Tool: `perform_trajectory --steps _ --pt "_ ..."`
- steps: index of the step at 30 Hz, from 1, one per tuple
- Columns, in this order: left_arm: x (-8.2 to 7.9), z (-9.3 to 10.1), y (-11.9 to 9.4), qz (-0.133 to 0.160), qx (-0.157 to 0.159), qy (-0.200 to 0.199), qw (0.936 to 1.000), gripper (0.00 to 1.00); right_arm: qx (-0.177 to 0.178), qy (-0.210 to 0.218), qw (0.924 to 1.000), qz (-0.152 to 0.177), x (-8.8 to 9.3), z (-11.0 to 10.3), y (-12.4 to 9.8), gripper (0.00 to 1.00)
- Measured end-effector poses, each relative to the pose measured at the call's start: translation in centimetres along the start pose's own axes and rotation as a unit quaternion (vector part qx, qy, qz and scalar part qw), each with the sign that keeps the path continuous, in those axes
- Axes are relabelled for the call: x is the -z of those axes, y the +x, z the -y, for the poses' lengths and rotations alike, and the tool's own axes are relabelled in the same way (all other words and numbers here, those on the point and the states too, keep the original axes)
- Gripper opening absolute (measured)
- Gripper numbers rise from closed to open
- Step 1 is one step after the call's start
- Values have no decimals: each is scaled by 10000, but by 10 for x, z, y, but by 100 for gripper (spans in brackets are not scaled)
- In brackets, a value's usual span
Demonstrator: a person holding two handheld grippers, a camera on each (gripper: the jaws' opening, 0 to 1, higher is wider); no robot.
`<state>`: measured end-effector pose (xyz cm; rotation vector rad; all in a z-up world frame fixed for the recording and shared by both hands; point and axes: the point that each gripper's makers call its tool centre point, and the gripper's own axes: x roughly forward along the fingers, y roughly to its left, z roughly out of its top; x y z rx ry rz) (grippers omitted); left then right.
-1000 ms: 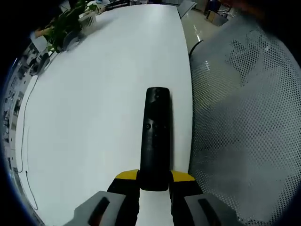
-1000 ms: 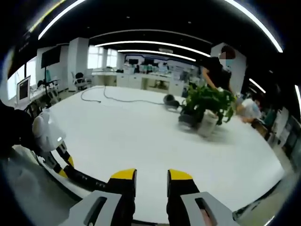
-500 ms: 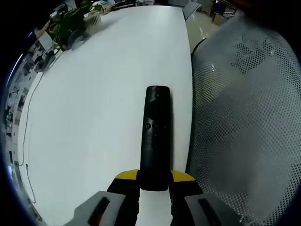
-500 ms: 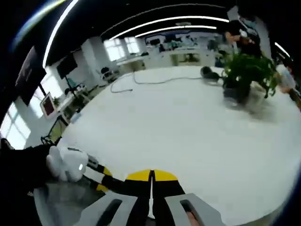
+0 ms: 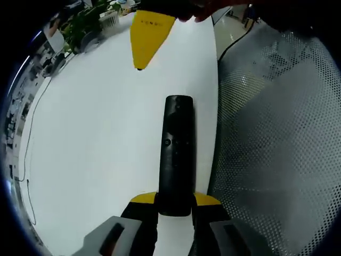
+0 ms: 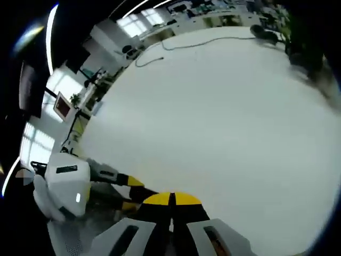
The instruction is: Press the specified remote control buttons in sequence, fully releasing each button before pressing the next.
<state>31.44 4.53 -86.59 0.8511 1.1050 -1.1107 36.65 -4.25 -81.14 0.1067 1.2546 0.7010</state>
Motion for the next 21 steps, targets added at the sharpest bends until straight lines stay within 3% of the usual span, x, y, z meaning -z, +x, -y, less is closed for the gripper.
perform_trajectory --steps 4,6,9,21 --pt "1 -1 -1 155 14 -44 9999 24 -17 9 9996 -282 9 1 8 0" --pt "1 -1 -2 350 33 87 9993 24 -38 127 9982 -588 17 1 13 0" --pt "1 -2 -1 415 29 -39 9991 24 3 266 9956 -893 24 5 16 0" --pt "-1 -2 -1 690 -14 -25 9976 25 -130 660 9921 -1056 41 11 26 0"
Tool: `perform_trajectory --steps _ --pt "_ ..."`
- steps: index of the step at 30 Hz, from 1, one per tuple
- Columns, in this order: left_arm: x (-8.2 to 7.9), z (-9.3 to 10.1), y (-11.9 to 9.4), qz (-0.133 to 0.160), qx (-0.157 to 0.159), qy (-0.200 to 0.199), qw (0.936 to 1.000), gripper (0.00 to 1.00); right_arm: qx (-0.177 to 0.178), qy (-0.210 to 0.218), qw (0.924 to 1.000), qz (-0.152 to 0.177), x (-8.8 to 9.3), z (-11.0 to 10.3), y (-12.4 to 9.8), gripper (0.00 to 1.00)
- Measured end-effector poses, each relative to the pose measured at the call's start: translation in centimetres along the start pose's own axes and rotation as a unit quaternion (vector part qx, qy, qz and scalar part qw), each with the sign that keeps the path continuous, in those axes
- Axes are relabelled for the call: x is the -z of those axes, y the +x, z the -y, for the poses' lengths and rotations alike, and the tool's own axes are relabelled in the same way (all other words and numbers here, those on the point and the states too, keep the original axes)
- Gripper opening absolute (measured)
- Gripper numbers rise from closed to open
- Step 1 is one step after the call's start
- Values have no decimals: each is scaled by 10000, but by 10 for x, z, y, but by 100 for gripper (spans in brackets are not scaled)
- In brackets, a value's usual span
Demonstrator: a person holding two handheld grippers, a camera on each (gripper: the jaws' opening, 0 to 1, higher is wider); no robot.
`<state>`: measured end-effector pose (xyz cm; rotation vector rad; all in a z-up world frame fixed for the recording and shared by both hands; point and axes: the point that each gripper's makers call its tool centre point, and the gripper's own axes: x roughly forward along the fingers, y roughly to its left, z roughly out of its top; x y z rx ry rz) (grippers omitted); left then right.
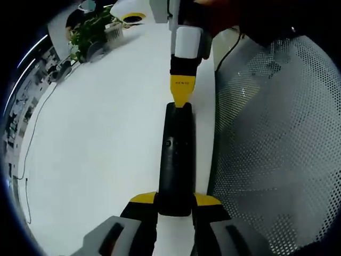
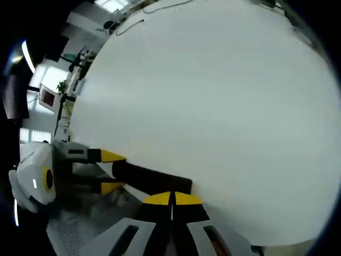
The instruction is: Press the specified remote control buttons in sequence, fully releasing each button before pressing the next.
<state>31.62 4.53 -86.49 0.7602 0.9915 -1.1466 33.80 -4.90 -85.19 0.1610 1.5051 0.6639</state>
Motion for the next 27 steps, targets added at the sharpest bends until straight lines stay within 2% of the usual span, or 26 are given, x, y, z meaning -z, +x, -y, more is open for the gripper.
perform_trajectory --steps 5,8,13,15,19,23,27 --pt "0 0 0 -21 -32 9 10000 25 165 -107 9998 10 -1 5 0 0" --pt "1 0 0 49 -40 -14 10000 25 90 63 9999 38 -2 6 0 0" --pt "0 0 0 83 -34 29 10000 25 72 46 10000 48 -2 6 1 0" --pt "0 0 0 104 -29 16 9999 25 -4 241 9997 63 -3 7 2 0" --pt "0 -1 0 60 -19 -19 10000 25 41 113 9999 39 -3 5 1 0" --pt "0 0 0 53 -33 -11 10000 25 -44 374 9993 54 -3 6 1 0" --pt "0 0 0 80 -35 5 10000 25 34 305 9995 62 -3 4 1 0"
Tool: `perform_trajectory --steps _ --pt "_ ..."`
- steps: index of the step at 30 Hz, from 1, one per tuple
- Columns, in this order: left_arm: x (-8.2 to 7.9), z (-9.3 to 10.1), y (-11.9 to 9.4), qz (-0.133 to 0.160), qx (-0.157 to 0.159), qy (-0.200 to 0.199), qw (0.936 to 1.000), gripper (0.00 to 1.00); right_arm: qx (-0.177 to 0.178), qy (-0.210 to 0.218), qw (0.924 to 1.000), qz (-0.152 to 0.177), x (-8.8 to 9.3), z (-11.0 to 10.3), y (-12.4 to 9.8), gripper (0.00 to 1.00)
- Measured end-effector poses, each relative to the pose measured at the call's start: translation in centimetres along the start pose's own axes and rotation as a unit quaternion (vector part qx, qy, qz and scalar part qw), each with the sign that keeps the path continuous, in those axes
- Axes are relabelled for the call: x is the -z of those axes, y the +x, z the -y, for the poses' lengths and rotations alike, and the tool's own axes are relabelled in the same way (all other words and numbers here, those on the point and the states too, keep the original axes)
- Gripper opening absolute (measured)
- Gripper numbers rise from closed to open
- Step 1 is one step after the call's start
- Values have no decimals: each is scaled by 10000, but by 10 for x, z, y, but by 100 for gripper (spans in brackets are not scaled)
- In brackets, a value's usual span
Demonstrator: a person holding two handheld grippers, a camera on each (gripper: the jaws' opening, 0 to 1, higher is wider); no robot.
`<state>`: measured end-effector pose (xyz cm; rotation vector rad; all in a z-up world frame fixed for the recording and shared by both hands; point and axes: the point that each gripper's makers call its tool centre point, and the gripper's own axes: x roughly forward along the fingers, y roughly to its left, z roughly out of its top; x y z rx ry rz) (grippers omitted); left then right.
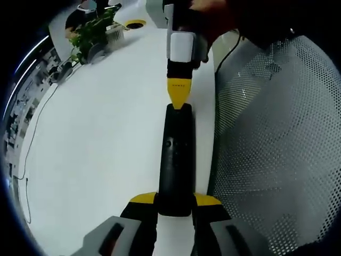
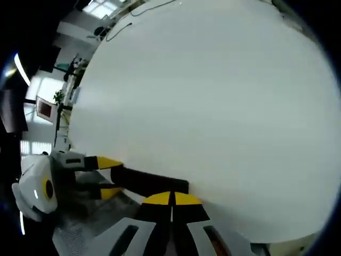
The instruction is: Press the specified remote control buttons in sequence, fully releasing each button before pressing the next.
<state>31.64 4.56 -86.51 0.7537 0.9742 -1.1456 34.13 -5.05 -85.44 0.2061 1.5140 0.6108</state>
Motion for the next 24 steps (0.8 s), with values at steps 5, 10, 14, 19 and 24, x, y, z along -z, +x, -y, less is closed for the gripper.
perform_trajectory --steps 5,10,14,19,24 --pt "0 0 0 -1 -7 -9 10000 25 34 -55 10000 -22 1 -1 0 0" --pt "0 0 1 6 -7 -13 10000 25 -159 -10 9999 23 -1 -7 0 0" --pt "0 0 1 7 -2 -18 10000 25 -146 7 9999 -42 1 -7 2 0" --pt "0 0 0 13 2 -13 10000 25 -130 -90 9998 -84 1 -8 4 0" --pt "0 0 0 22 1 -30 10000 25 18 -346 9994 -78 2 -9 5 0"
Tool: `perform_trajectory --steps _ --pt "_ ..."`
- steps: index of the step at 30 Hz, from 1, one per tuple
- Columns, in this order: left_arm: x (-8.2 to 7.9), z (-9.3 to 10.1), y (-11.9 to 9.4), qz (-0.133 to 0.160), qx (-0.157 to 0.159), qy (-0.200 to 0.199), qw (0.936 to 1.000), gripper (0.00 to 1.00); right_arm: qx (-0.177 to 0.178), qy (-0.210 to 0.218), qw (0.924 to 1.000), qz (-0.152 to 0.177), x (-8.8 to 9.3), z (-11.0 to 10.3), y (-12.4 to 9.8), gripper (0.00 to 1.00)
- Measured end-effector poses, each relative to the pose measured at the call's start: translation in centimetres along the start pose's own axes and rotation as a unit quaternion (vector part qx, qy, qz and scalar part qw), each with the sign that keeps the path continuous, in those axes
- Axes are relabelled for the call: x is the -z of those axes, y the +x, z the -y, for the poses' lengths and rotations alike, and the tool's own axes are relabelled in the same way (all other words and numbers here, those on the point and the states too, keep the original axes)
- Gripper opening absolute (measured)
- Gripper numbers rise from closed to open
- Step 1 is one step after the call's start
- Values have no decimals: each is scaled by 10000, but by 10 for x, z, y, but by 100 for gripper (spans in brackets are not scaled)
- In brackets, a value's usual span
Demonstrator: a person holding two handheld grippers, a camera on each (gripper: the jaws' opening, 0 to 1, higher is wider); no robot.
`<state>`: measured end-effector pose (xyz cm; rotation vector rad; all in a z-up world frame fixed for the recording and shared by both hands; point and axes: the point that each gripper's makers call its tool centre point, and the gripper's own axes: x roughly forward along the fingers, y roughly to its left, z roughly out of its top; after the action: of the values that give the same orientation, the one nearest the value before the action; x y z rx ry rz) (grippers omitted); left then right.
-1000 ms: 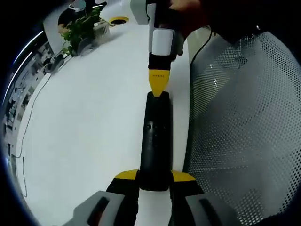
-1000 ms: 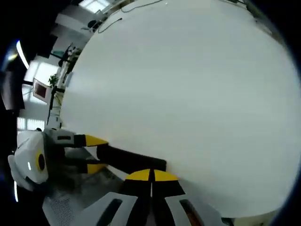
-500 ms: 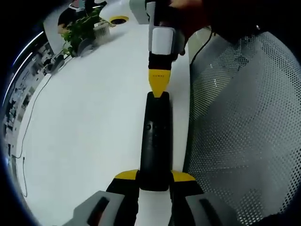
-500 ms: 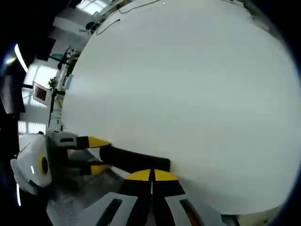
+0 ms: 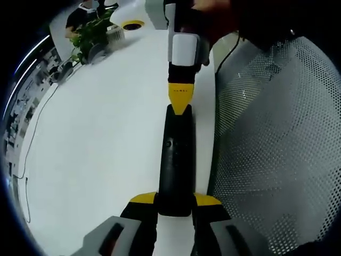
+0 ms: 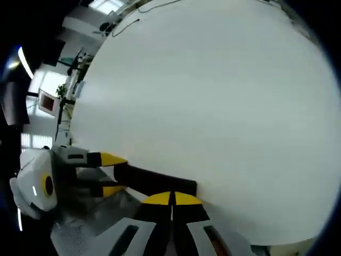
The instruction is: Press the specified remote control buttons in sequence, fully releasing each button before pressing the next.
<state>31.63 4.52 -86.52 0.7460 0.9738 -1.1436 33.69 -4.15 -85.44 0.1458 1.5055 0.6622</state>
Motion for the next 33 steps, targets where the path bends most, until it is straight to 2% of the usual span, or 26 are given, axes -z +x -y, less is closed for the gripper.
perform_trajectory --steps 4,16,26,33 --pt "0 0 0 -1 -3 -9 10000 25 148 -240 9996 -7 0 -1 1 0" --pt "0 0 0 10 -28 -55 10000 25 91 -201 9997 -37 -1 1 1 0" --pt "0 0 0 35 -30 -31 10000 25 -100 -10 9999 -67 1 -2 0 0" --pt "0 1 0 40 -26 -36 10000 25 -342 93 9992 179 -7 -7 -2 0"
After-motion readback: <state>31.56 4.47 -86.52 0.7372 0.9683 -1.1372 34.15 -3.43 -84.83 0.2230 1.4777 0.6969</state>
